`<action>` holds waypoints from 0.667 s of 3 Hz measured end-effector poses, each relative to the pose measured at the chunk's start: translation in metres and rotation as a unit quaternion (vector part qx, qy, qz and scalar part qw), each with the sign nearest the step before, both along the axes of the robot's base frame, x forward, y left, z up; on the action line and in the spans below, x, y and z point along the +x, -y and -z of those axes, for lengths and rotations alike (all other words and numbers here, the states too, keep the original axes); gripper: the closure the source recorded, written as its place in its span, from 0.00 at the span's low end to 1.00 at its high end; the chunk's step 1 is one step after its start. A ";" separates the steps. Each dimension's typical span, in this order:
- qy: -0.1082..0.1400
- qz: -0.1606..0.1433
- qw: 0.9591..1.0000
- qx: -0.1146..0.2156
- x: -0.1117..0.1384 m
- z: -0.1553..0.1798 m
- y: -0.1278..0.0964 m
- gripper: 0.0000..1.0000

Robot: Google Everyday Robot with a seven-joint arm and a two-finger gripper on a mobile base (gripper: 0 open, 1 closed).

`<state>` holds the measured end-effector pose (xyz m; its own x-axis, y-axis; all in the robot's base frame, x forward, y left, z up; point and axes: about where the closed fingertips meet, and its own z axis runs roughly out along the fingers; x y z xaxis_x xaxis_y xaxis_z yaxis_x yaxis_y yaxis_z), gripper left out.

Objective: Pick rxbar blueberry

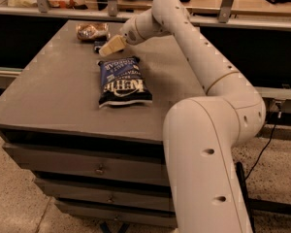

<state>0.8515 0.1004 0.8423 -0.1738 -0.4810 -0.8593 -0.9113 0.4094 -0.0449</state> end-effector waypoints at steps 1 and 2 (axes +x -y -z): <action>-0.014 -0.001 1.000 -0.002 -0.001 0.006 0.000 0.39; -0.043 -0.003 0.999 -0.004 -0.008 0.016 0.001 0.62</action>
Offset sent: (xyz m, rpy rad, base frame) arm -0.0155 -0.0114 -0.0218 -0.0120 0.1579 0.0042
